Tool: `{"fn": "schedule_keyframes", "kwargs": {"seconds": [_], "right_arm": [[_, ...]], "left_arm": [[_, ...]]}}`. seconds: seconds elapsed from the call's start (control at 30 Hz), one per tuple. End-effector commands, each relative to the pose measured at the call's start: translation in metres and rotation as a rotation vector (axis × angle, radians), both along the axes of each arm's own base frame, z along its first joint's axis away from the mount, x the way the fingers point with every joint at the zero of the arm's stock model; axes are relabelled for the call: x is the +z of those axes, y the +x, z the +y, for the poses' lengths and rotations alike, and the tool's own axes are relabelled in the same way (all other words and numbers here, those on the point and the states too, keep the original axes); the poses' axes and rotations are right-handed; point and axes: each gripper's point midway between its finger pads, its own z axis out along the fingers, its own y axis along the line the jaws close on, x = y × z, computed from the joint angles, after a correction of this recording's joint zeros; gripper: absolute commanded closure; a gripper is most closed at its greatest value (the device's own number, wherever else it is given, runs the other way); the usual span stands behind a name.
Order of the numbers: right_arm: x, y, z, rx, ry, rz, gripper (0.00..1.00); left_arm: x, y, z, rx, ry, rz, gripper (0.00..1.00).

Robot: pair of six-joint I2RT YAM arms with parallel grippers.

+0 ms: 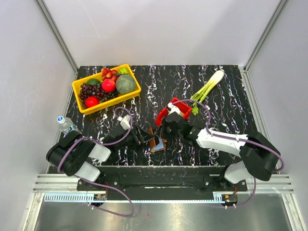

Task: Put the credit cards into the card holder
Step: Open the card holder at the center of the board.

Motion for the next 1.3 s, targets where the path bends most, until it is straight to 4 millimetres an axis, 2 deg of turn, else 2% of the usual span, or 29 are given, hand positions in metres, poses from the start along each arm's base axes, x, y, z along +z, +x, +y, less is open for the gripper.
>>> {"fn": "schedule_keyframes", "kwargs": {"seconds": [0.0, 0.07, 0.2, 0.23, 0.27, 0.6, 0.7, 0.87, 1.03, 1.27], "right_arm": [[0.035, -0.001, 0.032, 0.059, 0.184, -0.031, 1.00], [0.041, -0.002, 0.037, 0.076, 0.218, -0.029, 1.00], [0.037, -0.003, 0.043, 0.094, 0.213, -0.006, 1.00], [0.036, -0.004, 0.043, 0.094, 0.218, -0.001, 1.00], [0.035, -0.004, 0.043, 0.093, 0.227, 0.003, 1.00], [0.046, -0.006, 0.045, 0.105, 0.253, -0.005, 1.00], [0.047, -0.008, 0.044, 0.108, 0.251, -0.003, 1.00], [0.050, -0.009, 0.046, 0.117, 0.265, -0.005, 1.00], [0.046, -0.011, 0.054, 0.139, 0.283, 0.022, 1.00], [0.044, -0.016, 0.061, 0.158, 0.314, 0.051, 1.00]], "left_arm": [[-0.004, 0.005, 0.002, 0.007, 0.035, -0.023, 0.12], [-0.003, 0.004, 0.001, 0.004, 0.022, -0.025, 0.13], [0.003, 0.002, 0.001, 0.008, -0.009, -0.047, 0.13], [0.008, 0.002, 0.001, 0.005, -0.024, -0.061, 0.04], [0.010, 0.001, 0.001, 0.006, -0.030, -0.065, 0.01], [0.004, 0.007, 0.020, 0.093, 0.090, -0.041, 0.01], [0.012, 0.010, 0.031, 0.142, 0.113, -0.065, 0.01], [0.021, 0.016, 0.049, 0.188, 0.244, -0.084, 0.01], [0.016, 0.012, 0.055, 0.199, 0.260, -0.063, 0.01], [0.011, 0.005, 0.061, 0.228, 0.225, -0.041, 0.19]]}}
